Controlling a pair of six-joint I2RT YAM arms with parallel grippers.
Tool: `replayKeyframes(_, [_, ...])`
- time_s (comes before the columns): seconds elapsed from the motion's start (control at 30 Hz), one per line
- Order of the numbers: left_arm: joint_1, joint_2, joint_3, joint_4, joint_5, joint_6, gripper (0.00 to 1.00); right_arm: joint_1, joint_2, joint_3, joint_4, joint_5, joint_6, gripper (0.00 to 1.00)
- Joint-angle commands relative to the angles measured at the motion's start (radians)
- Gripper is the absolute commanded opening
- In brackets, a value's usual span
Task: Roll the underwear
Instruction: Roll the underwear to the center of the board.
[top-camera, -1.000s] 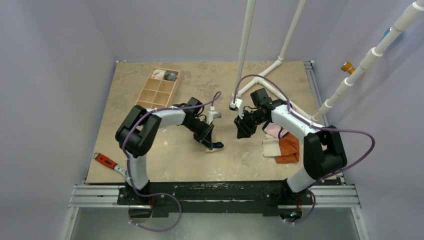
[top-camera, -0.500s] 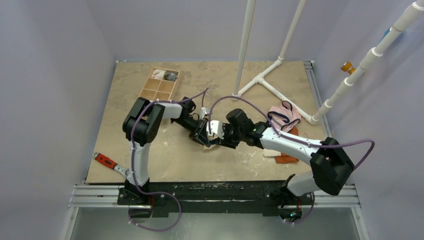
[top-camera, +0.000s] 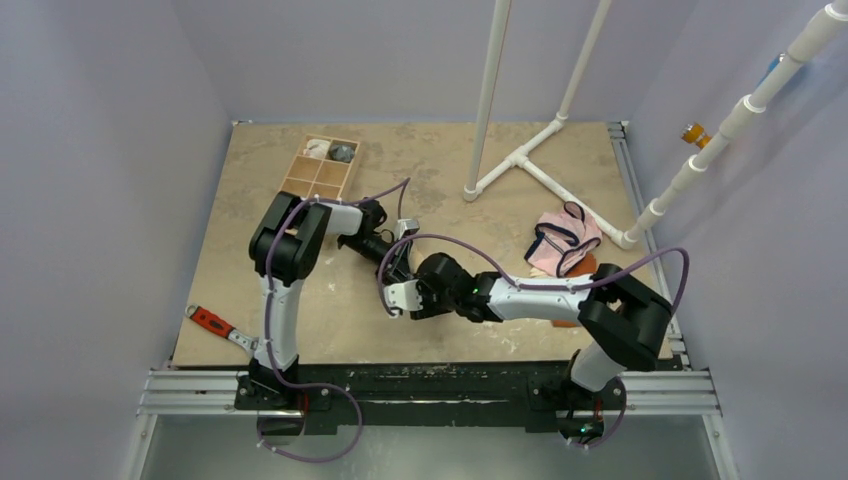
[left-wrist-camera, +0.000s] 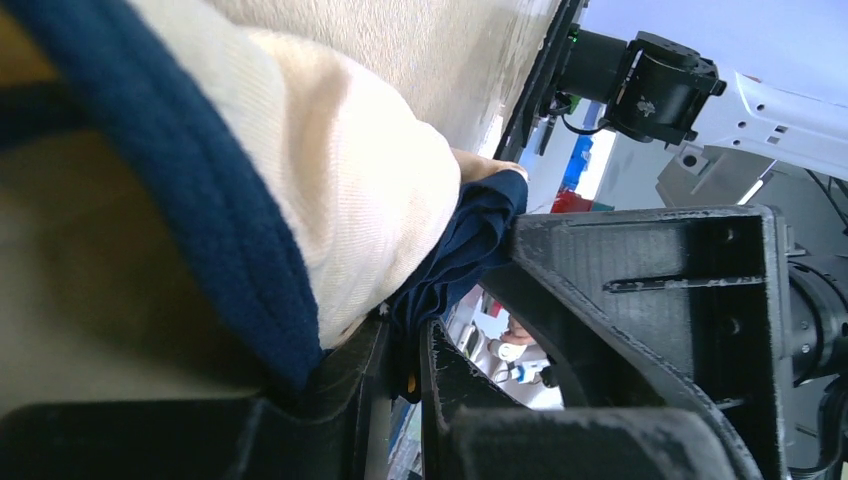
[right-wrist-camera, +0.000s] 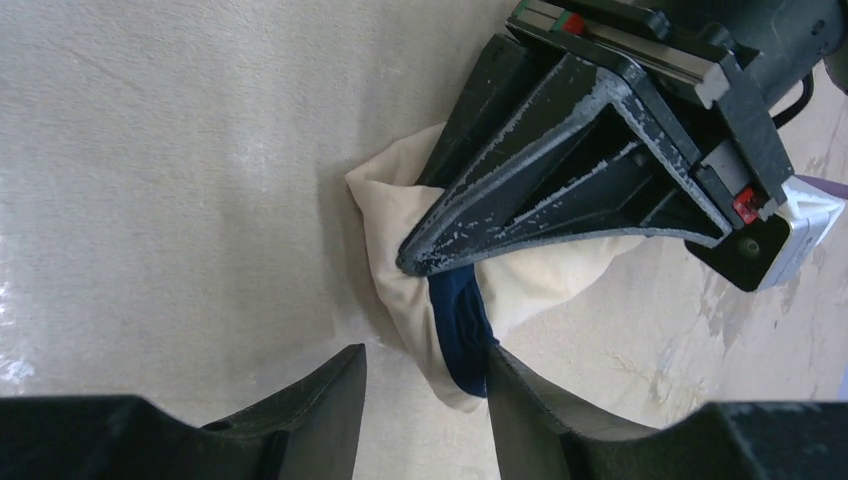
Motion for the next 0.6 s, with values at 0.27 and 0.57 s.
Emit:
replayKeyframes(0.27, [0.007,0.031,0.032,-0.057,0.007,0.039,0.00,0.026,0.119,0.023,0.135,0.074,-0.080,0.33])
replayKeyframes(0.57, [0.009,-0.005,0.072,-0.122,-0.034,0.081,0.33,0.042,0.115,0.084,-0.074,0.005,-0.043,0.00])
